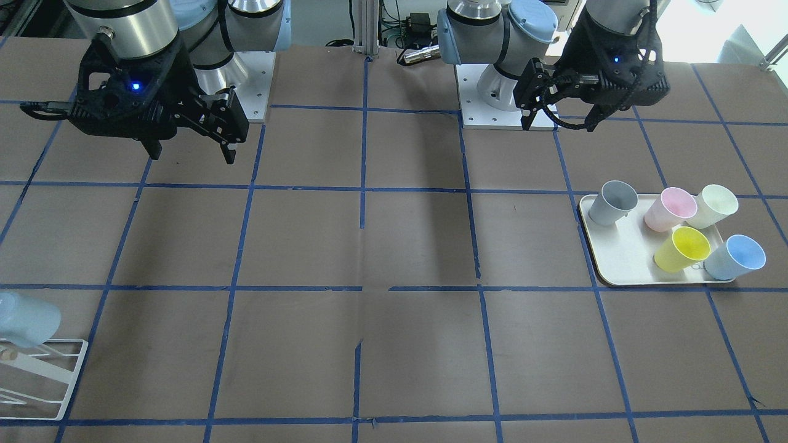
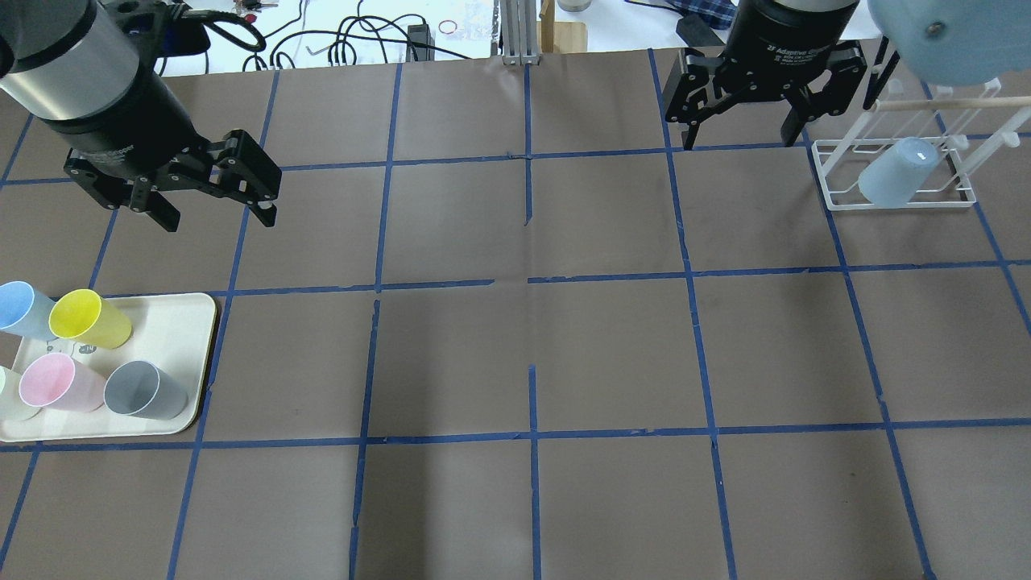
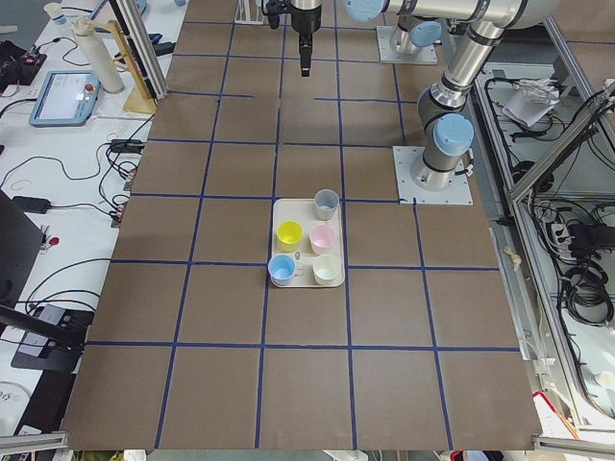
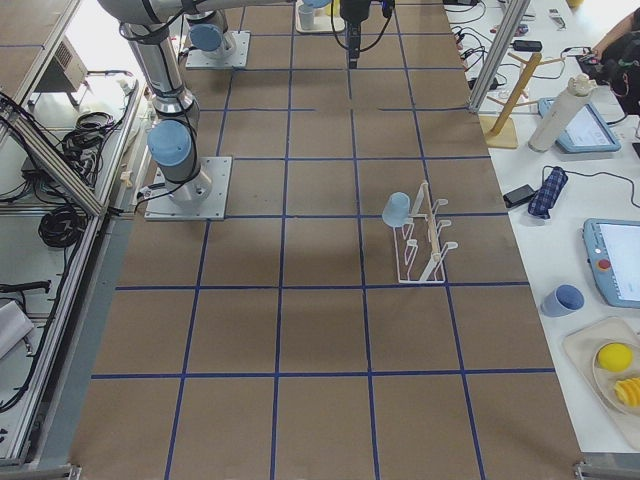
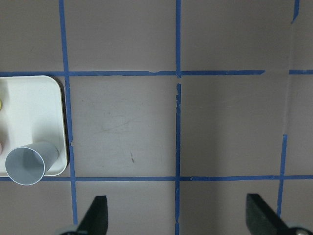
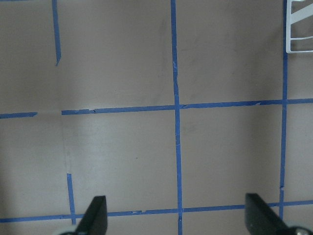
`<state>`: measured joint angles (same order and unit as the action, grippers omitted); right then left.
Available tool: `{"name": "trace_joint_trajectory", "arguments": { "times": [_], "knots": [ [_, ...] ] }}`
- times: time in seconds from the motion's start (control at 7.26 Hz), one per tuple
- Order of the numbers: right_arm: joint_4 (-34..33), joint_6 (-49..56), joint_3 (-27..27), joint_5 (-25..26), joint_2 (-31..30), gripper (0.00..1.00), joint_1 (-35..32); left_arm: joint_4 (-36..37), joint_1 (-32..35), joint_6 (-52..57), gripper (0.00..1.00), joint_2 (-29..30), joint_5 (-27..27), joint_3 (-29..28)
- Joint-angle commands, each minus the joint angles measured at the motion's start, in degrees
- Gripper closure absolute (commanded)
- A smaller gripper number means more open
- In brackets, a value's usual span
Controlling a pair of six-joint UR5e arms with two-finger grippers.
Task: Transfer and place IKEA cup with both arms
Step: 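Move the right gripper down over the pale blue cup on the wire rack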
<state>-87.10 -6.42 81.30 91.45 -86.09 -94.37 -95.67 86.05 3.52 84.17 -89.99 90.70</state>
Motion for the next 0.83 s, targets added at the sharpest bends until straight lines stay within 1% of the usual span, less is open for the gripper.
{"name": "trace_joint_trajectory", "arguments": {
  "times": [0.0, 0.28, 0.55, 0.69],
  "knots": [
    [0.0, 0.0, 0.1, 0.0, 0.0, 0.0, 0.1, -0.3, 0.0, 0.0, 0.0, -0.2, 0.0, 0.1],
    [-0.4, 0.2, 0.0, -0.5, 0.1, 0.0, 2.0, -0.1, -0.2, 0.0, 0.0, -0.2, 0.1, 0.0],
    [-0.5, 0.6, 0.0, 0.0, 0.0, 0.0, 7.6, 0.0, -0.1, -0.2, 0.0, 0.3, 0.3, 0.0],
    [-0.5, 2.0, 0.6, -0.3, 0.2, 0.0, 11.7, 0.0, -0.2, -0.1, 0.0, 0.0, 0.3, 0.0]
  ]
}}
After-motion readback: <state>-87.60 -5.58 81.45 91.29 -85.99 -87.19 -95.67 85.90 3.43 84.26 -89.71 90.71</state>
